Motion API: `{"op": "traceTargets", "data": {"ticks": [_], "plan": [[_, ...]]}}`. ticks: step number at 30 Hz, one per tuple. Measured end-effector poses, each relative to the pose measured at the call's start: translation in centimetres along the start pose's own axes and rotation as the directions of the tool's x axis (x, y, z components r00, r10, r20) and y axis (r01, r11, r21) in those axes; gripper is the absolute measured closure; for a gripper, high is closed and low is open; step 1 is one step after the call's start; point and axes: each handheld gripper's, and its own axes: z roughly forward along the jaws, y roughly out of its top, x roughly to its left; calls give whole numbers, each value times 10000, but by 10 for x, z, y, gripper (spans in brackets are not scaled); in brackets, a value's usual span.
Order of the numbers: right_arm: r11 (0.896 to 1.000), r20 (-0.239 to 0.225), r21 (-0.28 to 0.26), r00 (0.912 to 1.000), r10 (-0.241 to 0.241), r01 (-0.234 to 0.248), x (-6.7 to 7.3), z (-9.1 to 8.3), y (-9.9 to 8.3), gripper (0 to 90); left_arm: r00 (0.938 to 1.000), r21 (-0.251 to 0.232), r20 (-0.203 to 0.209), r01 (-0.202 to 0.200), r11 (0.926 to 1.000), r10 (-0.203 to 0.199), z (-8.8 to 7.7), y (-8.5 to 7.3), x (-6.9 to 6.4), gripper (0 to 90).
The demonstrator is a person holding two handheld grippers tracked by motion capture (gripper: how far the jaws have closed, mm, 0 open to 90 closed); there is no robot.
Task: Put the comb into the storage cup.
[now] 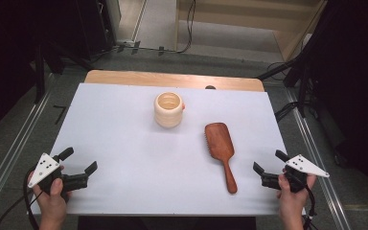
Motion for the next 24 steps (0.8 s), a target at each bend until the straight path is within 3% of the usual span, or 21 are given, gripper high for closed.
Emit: {"op": "traceTargets", "data": {"ticks": [7,12,17,24], "plan": [[9990,44,447,10000,-14,12,10,-1,8,0,10000,61,22,-59,10000,59,1,0,0,0],[9973,-312,706,9993,214,-192,22,2,15,0,9999,67,47,-92,9999,91,2,0,-1,0],[9962,-452,875,9990,34,6,32,4,21,0,9998,132,44,-174,9998,174,2,0,-1,0],[9919,-852,1268,9963,145,-36,45,8,26,0,9998,142,81,-191,9997,190,3,0,-2,0]]}}
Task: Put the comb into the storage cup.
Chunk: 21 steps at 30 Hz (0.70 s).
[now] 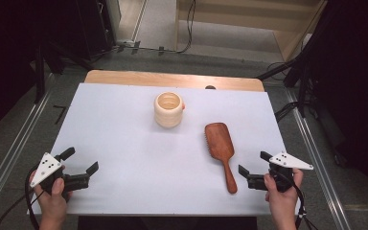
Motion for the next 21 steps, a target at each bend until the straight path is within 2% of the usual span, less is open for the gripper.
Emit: {"op": "traceTargets", "data": {"ticks": [7,21], "plan": [[9988,-126,453,9997,-198,204,11,9,2,0,10000,31,56,-67,10000,67,1,0,-1,0],[9920,-450,1249,9989,-151,206,23,24,0,0,9999,13,56,-87,10000,86,1,0,-1,0]]}}
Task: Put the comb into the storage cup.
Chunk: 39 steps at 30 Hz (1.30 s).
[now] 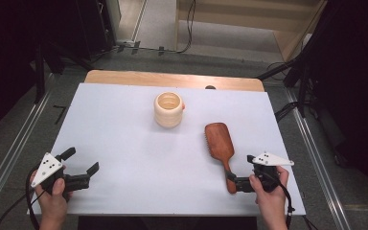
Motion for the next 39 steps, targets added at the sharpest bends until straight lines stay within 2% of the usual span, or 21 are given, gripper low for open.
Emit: {"op": "traceTargets", "data": {"ticks": [8,11,13,19,21,23,24,29,30,35,39], "plan": [[9976,-168,688,9999,10,2,6,16,-2,0,10000,22,12,-12,10000,12,0,0,0,0],[9972,-111,742,9999,48,-40,6,18,-2,0,10000,8,23,-4,10000,4,0,0,0,0],[9972,95,751,9999,58,-65,6,20,-3,52,10000,36,7,-20,10000,20,0,0,0,0],[9950,-57,967,9996,270,-263,4,29,-3,58,10000,68,-6,-61,10000,61,0,0,0,0],[9934,8,1070,9992,406,-405,4,32,-3,131,10000,64,0,-52,10000,52,0,0,0,0],[9918,130,1203,9991,414,-427,3,35,-3,142,10000,63,-7,-51,10000,51,0,0,0,0],[9900,87,1296,9984,552,-559,2,37,-4,207,10000,65,-12,-55,10000,55,0,0,0,0],[9864,24,1391,9961,878,-873,1,41,-3,280,10000,68,-3,-67,10000,67,0,0,0,0],[9864,24,1391,9961,878,-873,1,41,-3,280,10000,71,4,-74,9999,74,0,0,0,0],[9832,125,1545,9953,960,-967,1,47,-3,411,10000,72,20,-65,10000,65,1,0,0,0],[9803,522,1729,9948,879,-957,3,52,-4,442,10000,78,35,-82,9999,82,1,0,-1,0]]}}
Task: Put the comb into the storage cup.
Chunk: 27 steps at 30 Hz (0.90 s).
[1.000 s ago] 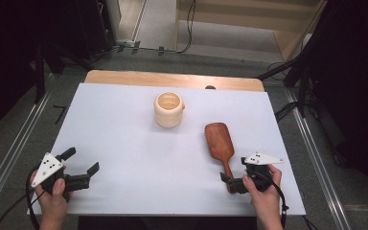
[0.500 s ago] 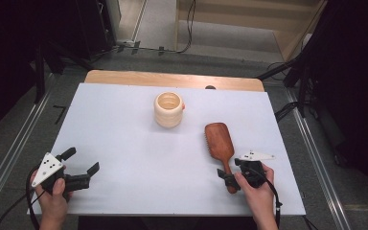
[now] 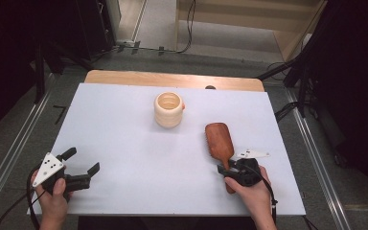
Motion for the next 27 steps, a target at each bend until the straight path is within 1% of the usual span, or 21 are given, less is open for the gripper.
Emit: {"op": "traceTargets", "data": {"ticks": [2,4,9,10,11,12,14,15,18,20,21,22,24,26,27], "plan": [[9999,32,56,9999,133,-133,0,3,1,448,10000,2,0,4,10000,-4,0,0,0,0],[9995,158,-7,9994,302,-302,-1,4,2,496,10000,20,2,-27,10000,27,0,0,0,0],[9994,452,-82,9984,332,-329,-3,6,2,632,10000,85,-24,-83,9999,83,0,0,0,0],[9990,458,-108,9980,434,-429,-4,5,2,676,10000,85,-25,-86,9999,86,0,0,0,0],[9989,500,-103,9977,460,-455,-5,5,1,695,10000,86,-22,-96,9999,97,0,0,0,0],[9996,432,-149,9987,265,-259,-5,5,1,697,10000,89,-25,-95,9999,96,0,0,0,0],[9993,350,-162,9988,341,-335,-7,5,1,700,9999,96,-25,-109,9999,109,0,0,0,0],[9995,343,-244,9992,208,-200,-7,5,1,700,9999,87,-25,-97,9999,98,0,0,0,0],[9992,250,-376,9996,122,-112,-7,5,0,702,10000,71,-9,-84,9999,85,1,0,0,0],[9983,84,-574,10000,29,-24,-5,5,0,702,9999,88,20,-107,9999,106,1,1,0,0],[9983,84,-574,10000,29,-24,-5,5,0,702,9999,90,40,-102,9999,102,1,1,0,0],[9972,74,-734,9998,-168,173,-3,3,0,702,9999,95,73,-108,9999,107,1,1,0,0],[9963,19,-829,9998,-214,215,-3,3,1,702,9999,89,93,-72,9999,71,1,1,0,0],[9940,-100,-1061,9995,-295,283,-1,1,1,702,9999,114,127,-87,9999,86,0,2,0,0],[9910,-113,-1277,9991,-412,395,1,-1,1,702,9999,107,149,-76,9999,75,0,3,0,0]]}}
